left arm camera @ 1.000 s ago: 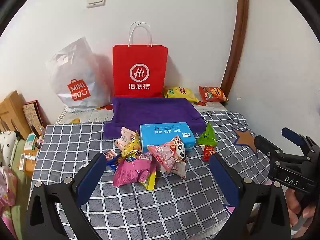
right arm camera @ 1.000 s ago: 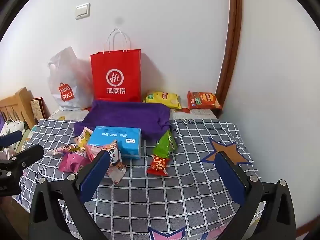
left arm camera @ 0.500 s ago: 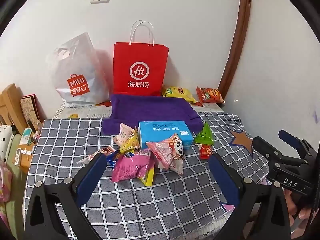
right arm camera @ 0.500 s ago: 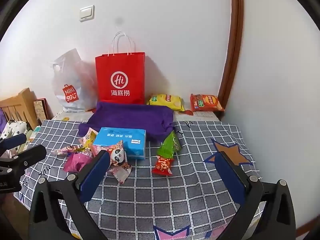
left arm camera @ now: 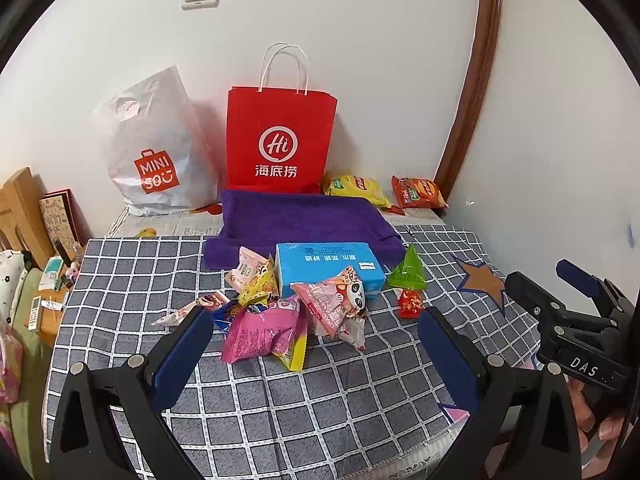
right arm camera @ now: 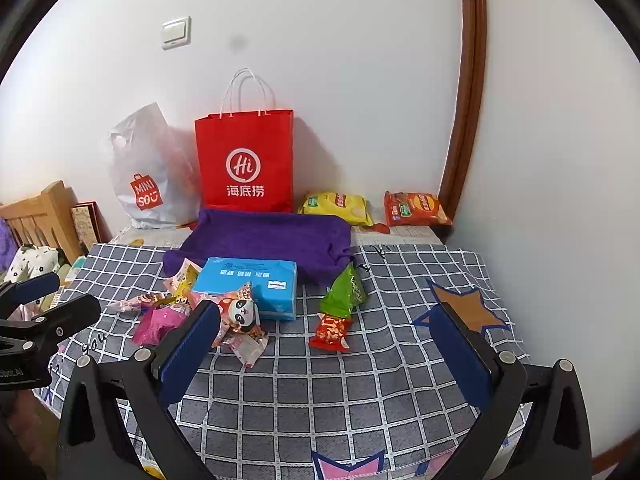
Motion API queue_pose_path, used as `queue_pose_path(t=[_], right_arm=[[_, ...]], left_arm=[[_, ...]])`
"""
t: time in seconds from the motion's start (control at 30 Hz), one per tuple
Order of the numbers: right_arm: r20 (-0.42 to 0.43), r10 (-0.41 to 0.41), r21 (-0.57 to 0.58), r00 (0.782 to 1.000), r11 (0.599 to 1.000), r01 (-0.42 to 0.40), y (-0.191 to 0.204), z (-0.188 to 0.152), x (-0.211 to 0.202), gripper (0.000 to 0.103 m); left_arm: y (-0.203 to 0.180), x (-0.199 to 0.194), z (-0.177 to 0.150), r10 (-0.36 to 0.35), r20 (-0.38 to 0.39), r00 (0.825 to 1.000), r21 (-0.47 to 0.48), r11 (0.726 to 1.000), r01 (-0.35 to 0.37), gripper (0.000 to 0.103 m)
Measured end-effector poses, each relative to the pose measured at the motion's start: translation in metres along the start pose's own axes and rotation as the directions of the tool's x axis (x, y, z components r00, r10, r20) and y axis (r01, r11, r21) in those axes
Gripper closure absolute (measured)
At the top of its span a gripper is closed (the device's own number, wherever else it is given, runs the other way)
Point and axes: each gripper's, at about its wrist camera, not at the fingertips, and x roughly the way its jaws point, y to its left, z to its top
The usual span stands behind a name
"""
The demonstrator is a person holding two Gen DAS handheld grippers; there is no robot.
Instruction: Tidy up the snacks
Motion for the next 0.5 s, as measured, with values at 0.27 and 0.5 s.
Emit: queue_pose_path(t=[0.27, 0.5], right_arm=[[0.001, 0.004, 0.003, 1.000, 1.000, -0.004, 0.0008, -0.0013, -0.0023, 0.000], [0.006, 0.007, -0.007, 1.000, 1.000, -0.007, 0.0043, -0.0004, -0.0039, 0.000]], left_arm=[[-0.0009, -0.0018, 0.0019, -0.001, 0.006, 1.000, 0.007, 1.000, 0.000, 0.000], [-0.0021, -0.0038, 0.0029, -0.006, 0.013, 1.000, 0.007, 1.000, 0.006, 0.000]])
